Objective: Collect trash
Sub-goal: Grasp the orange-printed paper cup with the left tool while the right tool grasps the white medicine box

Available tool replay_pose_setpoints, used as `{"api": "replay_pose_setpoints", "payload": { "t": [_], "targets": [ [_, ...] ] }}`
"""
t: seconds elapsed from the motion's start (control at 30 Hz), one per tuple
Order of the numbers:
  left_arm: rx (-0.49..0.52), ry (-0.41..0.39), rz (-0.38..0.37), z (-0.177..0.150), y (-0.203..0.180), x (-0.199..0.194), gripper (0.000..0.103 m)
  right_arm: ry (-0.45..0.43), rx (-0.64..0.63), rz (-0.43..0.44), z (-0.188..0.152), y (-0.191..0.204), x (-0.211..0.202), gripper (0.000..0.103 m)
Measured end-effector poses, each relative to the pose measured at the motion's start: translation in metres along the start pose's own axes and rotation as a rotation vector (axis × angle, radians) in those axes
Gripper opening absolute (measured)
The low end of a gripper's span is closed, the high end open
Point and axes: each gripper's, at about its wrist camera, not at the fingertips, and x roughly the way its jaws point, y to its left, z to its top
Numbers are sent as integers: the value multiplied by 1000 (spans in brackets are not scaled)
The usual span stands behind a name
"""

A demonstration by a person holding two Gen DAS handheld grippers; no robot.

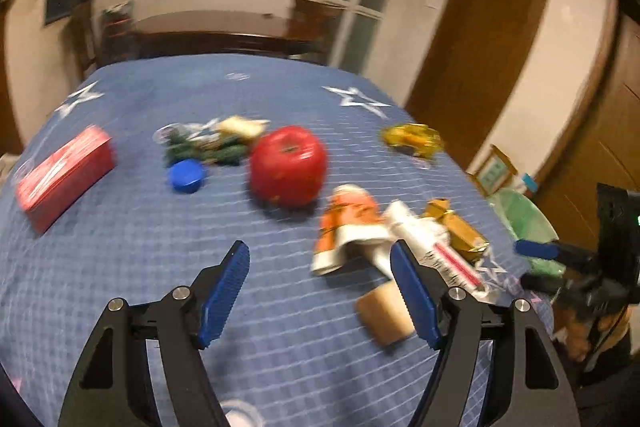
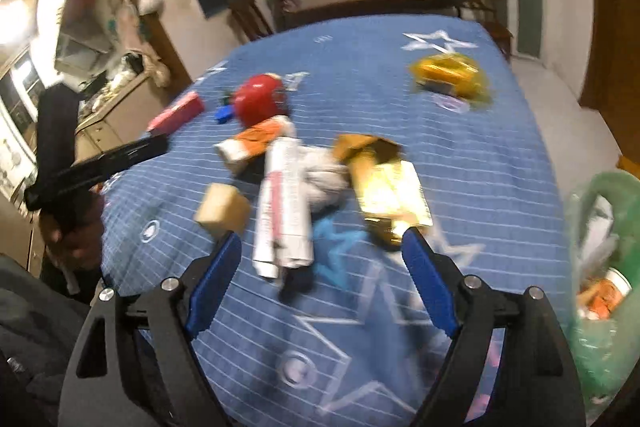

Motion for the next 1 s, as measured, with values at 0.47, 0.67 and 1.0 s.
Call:
{"api": "replay_pose_setpoints", "payload": {
  "t": [0.47, 0.67, 1.0],
  "targets": [
    [3, 158, -34, 10, -18, 92, 58, 93, 64, 63, 13, 2, 75, 69],
    [-16, 116, -45, 7, -12, 82, 41, 93, 61, 88, 6, 9, 69, 31],
    [21, -44, 59, 2, -12, 7, 39, -7, 26, 73, -10, 24, 30, 21]
  ]
}}
